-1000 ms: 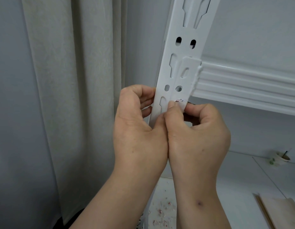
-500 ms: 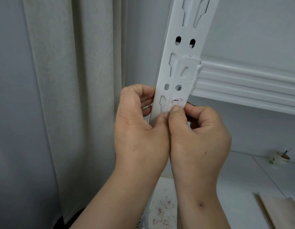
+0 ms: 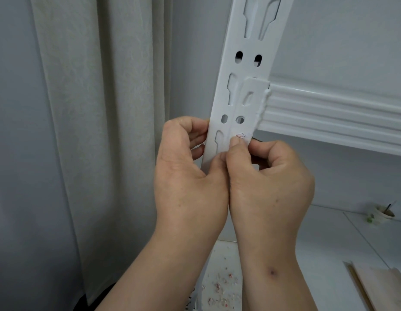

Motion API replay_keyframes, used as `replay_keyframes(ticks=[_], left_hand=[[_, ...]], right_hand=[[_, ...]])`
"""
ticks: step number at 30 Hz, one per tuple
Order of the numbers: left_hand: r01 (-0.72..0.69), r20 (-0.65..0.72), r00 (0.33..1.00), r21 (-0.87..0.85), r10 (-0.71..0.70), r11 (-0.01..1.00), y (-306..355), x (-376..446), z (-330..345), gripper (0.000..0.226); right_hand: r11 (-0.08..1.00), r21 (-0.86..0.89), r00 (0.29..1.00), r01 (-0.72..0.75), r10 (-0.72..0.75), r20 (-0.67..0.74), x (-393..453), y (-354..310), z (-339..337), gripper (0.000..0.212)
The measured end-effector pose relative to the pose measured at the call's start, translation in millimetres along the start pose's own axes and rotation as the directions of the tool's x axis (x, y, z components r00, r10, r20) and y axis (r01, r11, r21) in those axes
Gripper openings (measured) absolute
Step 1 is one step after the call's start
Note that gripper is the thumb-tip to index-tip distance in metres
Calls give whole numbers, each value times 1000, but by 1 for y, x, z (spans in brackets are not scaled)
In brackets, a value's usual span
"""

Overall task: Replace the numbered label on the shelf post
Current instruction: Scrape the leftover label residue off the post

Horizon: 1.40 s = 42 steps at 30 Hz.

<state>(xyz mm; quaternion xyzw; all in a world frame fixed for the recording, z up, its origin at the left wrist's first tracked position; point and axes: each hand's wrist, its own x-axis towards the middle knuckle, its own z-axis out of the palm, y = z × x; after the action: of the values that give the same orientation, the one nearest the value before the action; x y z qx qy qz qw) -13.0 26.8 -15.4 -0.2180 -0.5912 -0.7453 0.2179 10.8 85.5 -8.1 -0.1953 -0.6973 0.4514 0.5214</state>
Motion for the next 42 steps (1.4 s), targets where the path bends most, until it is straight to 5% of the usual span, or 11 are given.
replay_keyframes(ticks=[9, 17, 25, 33, 37, 42], left_hand=[[3, -2, 1000, 22, -3, 1000, 1, 0, -1, 42], [4, 12, 1000, 48, -5, 999, 2, -1, -3, 41], [-8, 11, 1000, 93, 7, 996, 1, -2, -4, 36], [-281, 37, 958, 324, 284, 904, -5, -1, -1, 26], [-322, 26, 941, 365, 337, 873, -8, 3, 3, 14], [-321, 16, 938, 410, 345, 854, -5, 10, 6, 9]], right_hand=[[993, -57, 992, 99, -103, -67, -1, 4, 4, 22], [1000, -17, 1000, 9, -9, -2, 2, 2, 1, 22], [997, -43, 998, 62, -63, -28, 2, 2, 3, 22], [991, 133, 998, 7, -15, 62, -11, 10, -10, 18], [988, 148, 999, 37, -35, -12, -13, 14, -11, 33], [978, 129, 986, 162, -156, -58, -11, 15, -13, 20]])
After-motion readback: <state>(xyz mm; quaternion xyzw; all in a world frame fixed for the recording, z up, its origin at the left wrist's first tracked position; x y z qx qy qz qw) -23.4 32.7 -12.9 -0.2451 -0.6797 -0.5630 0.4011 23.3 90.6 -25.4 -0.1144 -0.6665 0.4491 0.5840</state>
